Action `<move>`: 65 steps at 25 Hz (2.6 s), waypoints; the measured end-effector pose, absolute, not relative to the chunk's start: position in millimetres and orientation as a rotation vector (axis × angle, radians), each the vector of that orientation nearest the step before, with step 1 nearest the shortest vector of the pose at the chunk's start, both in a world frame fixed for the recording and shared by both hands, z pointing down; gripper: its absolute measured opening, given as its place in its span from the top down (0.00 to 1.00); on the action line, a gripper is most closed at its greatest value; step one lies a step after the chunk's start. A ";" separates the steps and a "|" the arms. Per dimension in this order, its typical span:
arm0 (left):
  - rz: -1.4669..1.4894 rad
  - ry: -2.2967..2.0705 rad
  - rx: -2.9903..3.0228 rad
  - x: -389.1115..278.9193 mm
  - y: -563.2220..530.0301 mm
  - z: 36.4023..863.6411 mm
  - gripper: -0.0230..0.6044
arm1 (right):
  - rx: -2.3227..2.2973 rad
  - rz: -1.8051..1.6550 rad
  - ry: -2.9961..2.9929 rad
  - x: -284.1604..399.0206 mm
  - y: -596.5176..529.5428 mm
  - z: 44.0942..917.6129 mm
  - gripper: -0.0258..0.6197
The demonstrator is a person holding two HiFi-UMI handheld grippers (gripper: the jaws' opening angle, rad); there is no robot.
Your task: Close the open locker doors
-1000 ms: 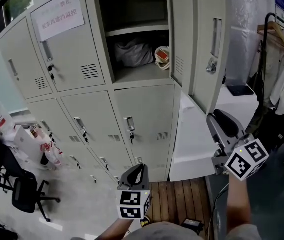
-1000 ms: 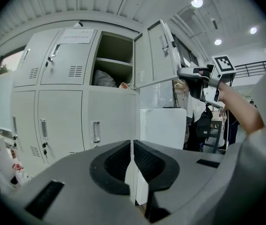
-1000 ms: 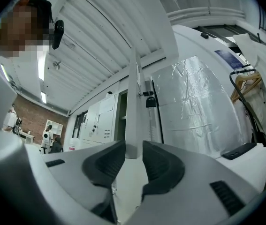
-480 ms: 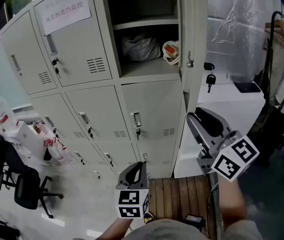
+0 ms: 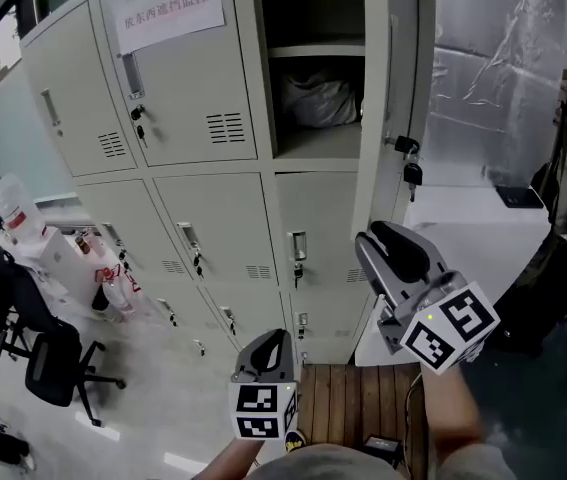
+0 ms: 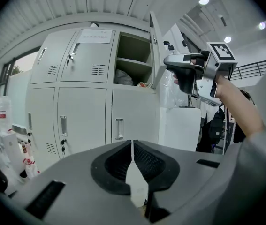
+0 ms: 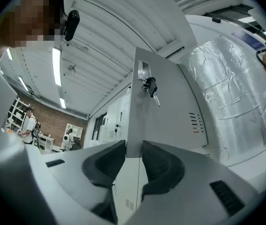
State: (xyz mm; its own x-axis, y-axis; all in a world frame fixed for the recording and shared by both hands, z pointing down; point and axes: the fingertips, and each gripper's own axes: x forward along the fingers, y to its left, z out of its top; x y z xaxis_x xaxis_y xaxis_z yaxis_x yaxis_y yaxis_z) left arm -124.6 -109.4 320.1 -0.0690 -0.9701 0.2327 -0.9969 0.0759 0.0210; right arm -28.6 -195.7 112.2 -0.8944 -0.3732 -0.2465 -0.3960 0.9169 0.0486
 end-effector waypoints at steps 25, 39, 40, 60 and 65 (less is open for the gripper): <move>0.220 -2.187 1.951 -221.4 -143.9 340.5 0.95 | -0.728 0.236 2.816 -149.4 -270.8 117.7 0.83; 0.216 -2.168 1.944 -248.9 -168.3 347.9 0.95 | -0.868 0.350 2.774 -190.2 -324.3 112.2 0.84; 0.215 -2.167 1.943 -250.3 -169.3 349.0 0.95 | -0.878 0.358 2.774 -192.9 -326.9 113.2 0.84; 0.212 -2.140 1.935 -254.3 -165.5 356.4 0.95 | -1.005 0.376 2.734 -192.9 -334.0 114.1 0.89; 0.250 -2.115 1.959 -243.6 -161.7 363.6 0.95 | -1.000 0.394 2.767 -160.6 -305.1 134.7 0.89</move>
State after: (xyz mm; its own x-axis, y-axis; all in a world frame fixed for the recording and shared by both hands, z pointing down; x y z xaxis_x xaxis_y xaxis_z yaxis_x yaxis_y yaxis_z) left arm -243.6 -161.7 363.6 -0.0666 -0.9532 0.2949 -0.9957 0.0825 0.0417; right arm -160.6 -305.1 134.7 -0.7600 -0.6003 -0.2493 -0.6460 0.7400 0.1876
